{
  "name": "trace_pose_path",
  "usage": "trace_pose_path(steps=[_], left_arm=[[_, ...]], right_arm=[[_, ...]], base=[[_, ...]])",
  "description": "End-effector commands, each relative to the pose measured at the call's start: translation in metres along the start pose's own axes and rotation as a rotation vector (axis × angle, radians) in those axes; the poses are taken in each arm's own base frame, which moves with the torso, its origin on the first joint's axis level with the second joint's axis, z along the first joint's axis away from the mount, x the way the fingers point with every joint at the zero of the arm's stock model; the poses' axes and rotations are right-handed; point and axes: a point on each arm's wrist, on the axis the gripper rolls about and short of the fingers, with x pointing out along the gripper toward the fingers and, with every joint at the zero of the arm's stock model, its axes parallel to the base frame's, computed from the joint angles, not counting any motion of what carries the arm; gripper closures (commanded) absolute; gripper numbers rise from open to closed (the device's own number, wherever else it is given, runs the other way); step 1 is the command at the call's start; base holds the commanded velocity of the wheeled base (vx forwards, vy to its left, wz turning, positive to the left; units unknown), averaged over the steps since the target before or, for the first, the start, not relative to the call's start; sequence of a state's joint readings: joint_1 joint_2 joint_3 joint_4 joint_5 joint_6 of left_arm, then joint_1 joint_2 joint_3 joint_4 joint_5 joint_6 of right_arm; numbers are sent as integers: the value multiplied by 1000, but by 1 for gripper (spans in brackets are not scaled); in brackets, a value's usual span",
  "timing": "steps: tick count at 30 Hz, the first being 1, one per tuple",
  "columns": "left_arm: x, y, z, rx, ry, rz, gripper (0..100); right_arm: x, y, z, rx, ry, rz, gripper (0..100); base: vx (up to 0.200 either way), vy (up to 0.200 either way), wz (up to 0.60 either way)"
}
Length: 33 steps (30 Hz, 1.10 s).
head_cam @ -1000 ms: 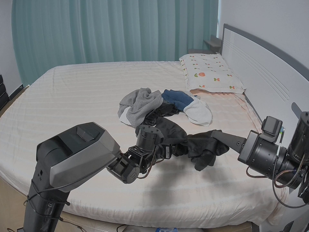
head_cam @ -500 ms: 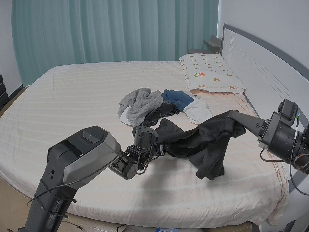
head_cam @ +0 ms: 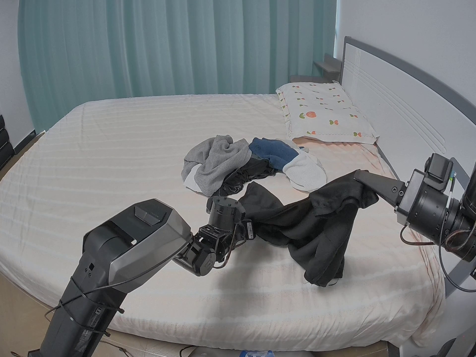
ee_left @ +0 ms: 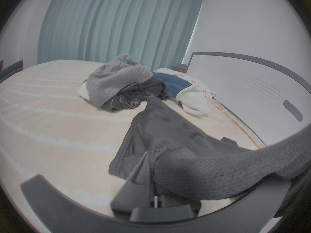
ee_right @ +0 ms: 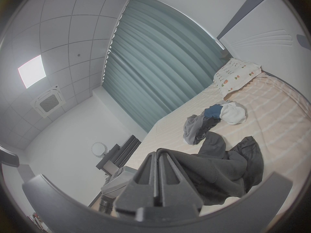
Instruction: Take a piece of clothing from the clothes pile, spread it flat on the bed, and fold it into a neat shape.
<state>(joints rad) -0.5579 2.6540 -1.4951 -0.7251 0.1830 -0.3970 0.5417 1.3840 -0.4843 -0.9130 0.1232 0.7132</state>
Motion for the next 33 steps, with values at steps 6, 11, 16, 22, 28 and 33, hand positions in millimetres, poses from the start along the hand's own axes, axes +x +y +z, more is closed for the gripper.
trace_pose_path(steps=[6, 11, 16, 22, 28, 33], left_arm=[[-92, -18, 56, -67, -21, -45, 100], [-141, -25, 75, -102, -32, -75, 100], [-189, -28, 114, -158, -121, -78, 100], [-219, -19, 143, -197, -231, -50, 100], [-242, -5, 129, -260, -204, -32, 100], [-245, -1, 111, -328, -147, -20, 100]], right_arm=[[25, -22, -12, 3, 53, -87, 100], [33, -25, -8, -1, 40, -102, 100], [46, -25, 22, -57, -69, -105, 100], [53, -12, 62, -107, -216, -74, 100], [56, -24, 51, -118, -152, -139, 100], [62, -43, 34, -105, -112, -236, 100]], base=[[0, 0, 0], [0, 0, 0], [0, 0, 0], [0, 0, 0], [0, 0, 0], [0, 0, 0]])
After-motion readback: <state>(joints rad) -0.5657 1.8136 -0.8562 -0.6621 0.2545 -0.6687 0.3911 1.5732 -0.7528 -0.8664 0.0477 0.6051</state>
